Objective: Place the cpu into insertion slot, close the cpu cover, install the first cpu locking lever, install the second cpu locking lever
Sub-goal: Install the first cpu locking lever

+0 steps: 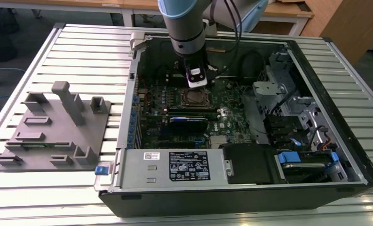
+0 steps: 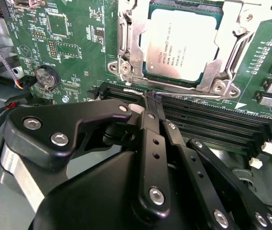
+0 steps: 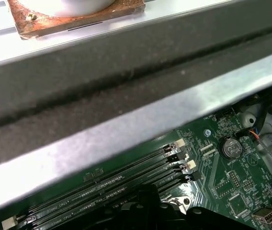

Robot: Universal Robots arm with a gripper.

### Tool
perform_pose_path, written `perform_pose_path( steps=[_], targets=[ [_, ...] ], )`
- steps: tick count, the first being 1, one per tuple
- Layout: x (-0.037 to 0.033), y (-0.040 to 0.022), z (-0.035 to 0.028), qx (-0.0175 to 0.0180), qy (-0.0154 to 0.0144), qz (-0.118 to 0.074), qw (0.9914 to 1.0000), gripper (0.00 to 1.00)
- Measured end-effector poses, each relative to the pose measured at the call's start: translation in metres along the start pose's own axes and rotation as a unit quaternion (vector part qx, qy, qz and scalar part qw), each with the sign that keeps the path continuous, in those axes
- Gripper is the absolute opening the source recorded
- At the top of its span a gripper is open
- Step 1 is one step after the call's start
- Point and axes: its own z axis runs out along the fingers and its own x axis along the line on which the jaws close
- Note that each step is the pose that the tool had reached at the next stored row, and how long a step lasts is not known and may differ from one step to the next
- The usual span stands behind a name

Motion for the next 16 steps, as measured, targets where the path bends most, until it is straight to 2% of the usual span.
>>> perform_pose_path(
  steps=[4, 8, 16],
  targets=[
    [0.0, 0.0, 0.0001, 0.0001, -0.0001, 0.0, 1.0, 0.11],
    [0.0002, -0.0003, 0.0013, 0.0043, -0.0033, -0.002, 0.99998, 0.11],
    [0.0003, -0.0006, 0.002, 0.0044, -0.0036, -0.002, 0.99998, 0.11]
  ],
)
